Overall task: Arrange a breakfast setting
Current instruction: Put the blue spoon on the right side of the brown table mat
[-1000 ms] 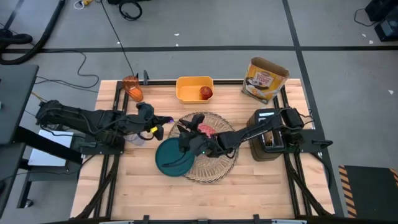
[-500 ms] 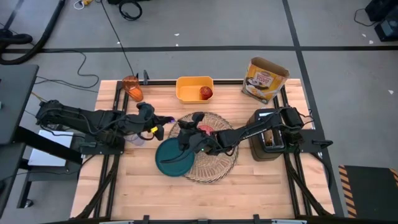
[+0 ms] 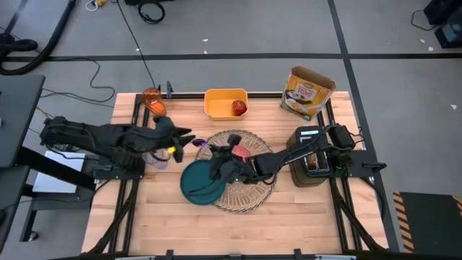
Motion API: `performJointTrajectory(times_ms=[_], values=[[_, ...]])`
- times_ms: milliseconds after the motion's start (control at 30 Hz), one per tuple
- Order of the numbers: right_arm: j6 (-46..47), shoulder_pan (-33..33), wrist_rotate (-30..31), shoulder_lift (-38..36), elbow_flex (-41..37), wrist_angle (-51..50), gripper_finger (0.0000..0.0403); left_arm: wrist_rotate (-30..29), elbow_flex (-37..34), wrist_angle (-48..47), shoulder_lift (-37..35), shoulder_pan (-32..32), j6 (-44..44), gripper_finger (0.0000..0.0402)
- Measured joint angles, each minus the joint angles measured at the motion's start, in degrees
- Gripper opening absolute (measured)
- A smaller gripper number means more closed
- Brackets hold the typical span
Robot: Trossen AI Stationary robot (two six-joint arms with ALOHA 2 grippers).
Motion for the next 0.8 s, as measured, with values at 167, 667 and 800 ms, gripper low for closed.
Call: performJointTrajectory(times_ms=[167, 667, 800], values=[[28.40, 2.70, -4.42, -4.30, 0.00, -24.32, 0.0015, 3.97, 2.60, 0.26, -5.98, -1.11, 8.62, 0.0198], [91.99, 7.62, -36.87, -7.65, -4.21, -75.32, 0.0015, 0.79, 2.55, -0.71, -10.37, -5.68, 20.64, 0.0192], [99.67, 7.73, -37.45, -7.58, -10.66, -67.90, 0.0015, 0.88, 2.49, -0.83, -9.42, -7.26, 20.96, 0.0192]])
